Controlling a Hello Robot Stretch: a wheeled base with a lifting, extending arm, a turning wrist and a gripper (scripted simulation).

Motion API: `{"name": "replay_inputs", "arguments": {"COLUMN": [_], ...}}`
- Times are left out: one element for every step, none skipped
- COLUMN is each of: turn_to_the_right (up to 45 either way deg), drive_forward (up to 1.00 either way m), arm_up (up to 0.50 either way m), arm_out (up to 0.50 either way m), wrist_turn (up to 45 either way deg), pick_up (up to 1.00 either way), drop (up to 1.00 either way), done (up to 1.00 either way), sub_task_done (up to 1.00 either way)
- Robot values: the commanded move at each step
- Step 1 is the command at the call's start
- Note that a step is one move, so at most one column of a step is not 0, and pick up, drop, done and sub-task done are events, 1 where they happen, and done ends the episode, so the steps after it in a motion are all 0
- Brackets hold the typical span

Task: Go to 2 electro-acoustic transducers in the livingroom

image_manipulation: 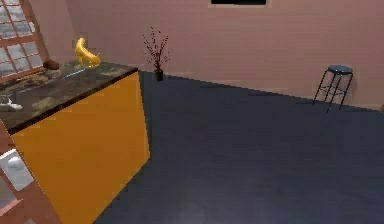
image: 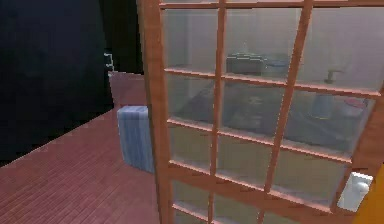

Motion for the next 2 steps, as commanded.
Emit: {"name": "replay_inputs", "arguments": {"turn_to_the_right": [15.0,0.0], "drive_forward": [0.00,0.05], "arm_up": [0.00,0.00], "arm_out": [0.00,0.00], "wrist_turn": [0.0,0.0], "pick_up": [0.00,0.00], "drop": [0.00,0.00], "done": [0.00,0.00], "sub_task_done": [0.00,0.00]}}
